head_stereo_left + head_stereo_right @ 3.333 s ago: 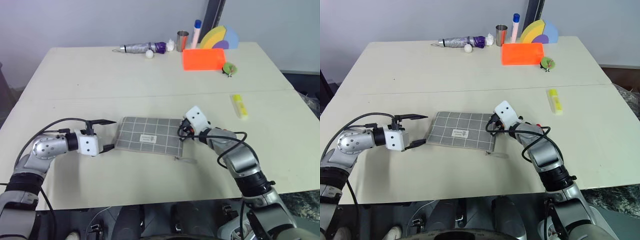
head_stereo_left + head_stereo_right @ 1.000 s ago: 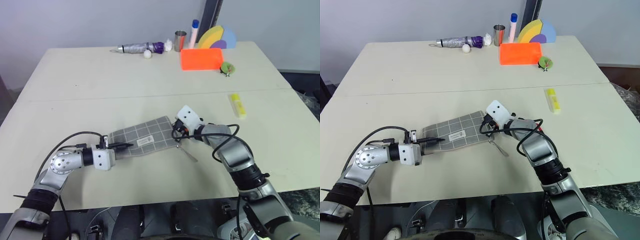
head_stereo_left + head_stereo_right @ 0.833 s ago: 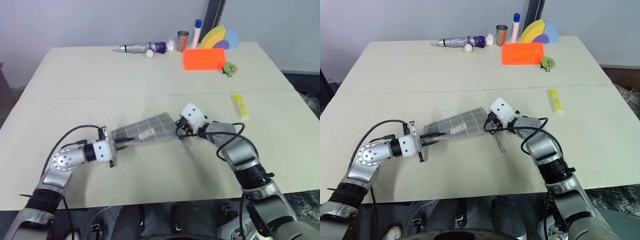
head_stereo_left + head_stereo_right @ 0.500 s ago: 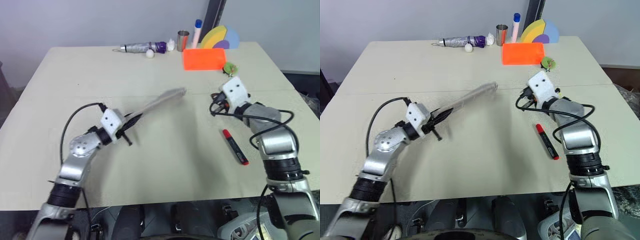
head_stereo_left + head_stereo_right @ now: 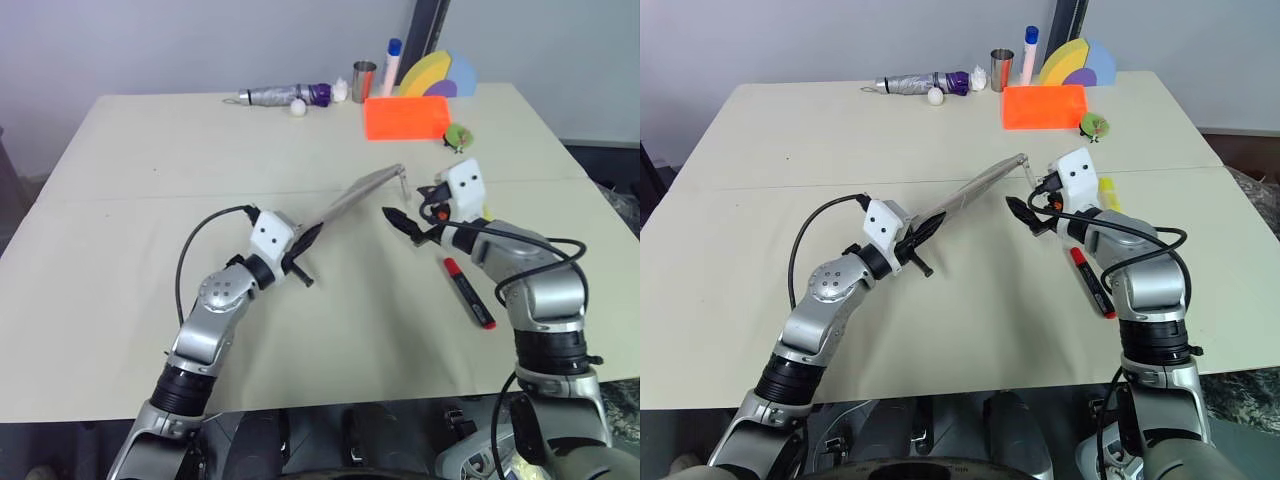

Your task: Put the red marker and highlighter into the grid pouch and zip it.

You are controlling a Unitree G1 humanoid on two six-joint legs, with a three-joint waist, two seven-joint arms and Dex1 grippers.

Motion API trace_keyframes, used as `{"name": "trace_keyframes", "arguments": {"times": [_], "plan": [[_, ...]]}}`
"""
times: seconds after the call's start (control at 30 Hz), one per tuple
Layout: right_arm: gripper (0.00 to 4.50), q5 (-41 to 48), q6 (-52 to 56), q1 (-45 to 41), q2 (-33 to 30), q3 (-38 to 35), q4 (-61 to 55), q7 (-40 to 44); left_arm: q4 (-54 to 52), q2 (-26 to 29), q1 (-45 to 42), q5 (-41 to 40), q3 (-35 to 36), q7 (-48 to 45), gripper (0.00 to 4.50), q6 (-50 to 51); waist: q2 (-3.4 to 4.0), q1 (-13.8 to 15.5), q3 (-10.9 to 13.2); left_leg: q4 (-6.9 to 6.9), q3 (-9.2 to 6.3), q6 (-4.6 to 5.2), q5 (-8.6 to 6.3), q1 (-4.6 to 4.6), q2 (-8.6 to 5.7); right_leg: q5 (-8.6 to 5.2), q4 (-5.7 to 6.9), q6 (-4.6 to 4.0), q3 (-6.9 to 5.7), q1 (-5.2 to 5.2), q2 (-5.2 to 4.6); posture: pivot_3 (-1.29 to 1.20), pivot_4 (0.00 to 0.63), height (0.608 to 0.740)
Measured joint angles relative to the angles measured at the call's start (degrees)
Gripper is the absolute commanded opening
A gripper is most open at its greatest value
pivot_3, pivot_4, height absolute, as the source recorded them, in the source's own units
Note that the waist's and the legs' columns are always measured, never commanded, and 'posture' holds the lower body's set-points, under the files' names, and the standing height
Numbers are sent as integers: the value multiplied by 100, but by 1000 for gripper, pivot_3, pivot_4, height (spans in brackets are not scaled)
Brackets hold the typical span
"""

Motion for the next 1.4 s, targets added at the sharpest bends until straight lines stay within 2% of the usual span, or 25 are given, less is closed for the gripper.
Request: {"name": "trace_keyframes", "arguments": {"times": [0.17, 0.23, 0.27, 0.33, 0.43, 0.5, 0.67, 0.83, 1.0, 1.4], "plan": [[4484, -180, -193, -182, 108, 123, 277, -305, -41, 23, -8, 11, -17, -123, 0, 24, 0, 16, 0, 0, 0, 0, 0, -1, -1, 0, -2, 0, 0, 0, -1, 0, 150, 740], [3956, -185, -208, -182, 120, 153, 336, -336, -75, 37, -7, 20, -16, -154, 0, 26, 0, 17, 0, 0, 1, 0, 0, -2, -1, 0, -3, 0, 0, 0, -3, 0, 150, 740], [3608, -185, -223, -182, 134, 154, 346, -346, -85, 35, -6, 29, -16, -164, 0, 28, 0, 16, 0, 0, 1, 0, 0, -2, -1, 0, -3, 0, 0, 0, -3, 0, 150, 740], [2632, -185, -259, -182, 143, 157, 369, -375, -98, 31, -5, 39, -17, -179, 0, 30, 0, 12, 0, -1, 1, 0, 0, -2, 0, 0, -3, 0, 0, 0, -2, 0, 150, 740], [980, -179, -262, -182, 143, 157, 370, -383, -98, 26, -5, 64, -17, -188, 0, 34, 0, 10, 0, -1, 1, 0, 0, -2, 0, 0, -3, 0, 0, 0, -2, 0, 150, 740], [48, -179, -261, -182, 142, 157, 369, -383, -98, 17, -5, 91, -17, -189, 0, 34, 0, 9, 0, -1, 1, 0, 0, -2, 0, 0, -3, 0, 0, 0, -2, 0, 150, 740], [48, -183, -221, -179, 102, 237, 329, -347, -95, -4, -15, 171, -20, -164, 0, 36, 0, 9, 0, -1, 0, 0, 0, -2, 0, 0, -3, 0, 0, 0, -2, 0, 150, 740], [48, -251, -172, 41, -463, 946, -484, 228, 9, -112, -83, 365, -65, -42, 0, 40, 0, 15, 0, -3, -1, 1, -1, -2, -1, 0, -8, 0, -1, 1, -2, 0, 150, 740], [48, -286, -161, 145, -741, 1479, -960, 638, 75, -270, -137, 508, -170, 46, 0, 114, 0, 13, 0, -1, -3, 1, -1, -2, -1, 0, -7, 0, -1, 1, -1, 0, 150, 740], [48, -329, 162, 91, -799, 2189, -1804, 1250, 678, -675, -479, 864, -457, 104, 0, 13, -2, 21, 1, 4, -5, 1, -1, -2, -1, 0, -7, 0, -3, 4, -1, 0, 150, 740]]}}
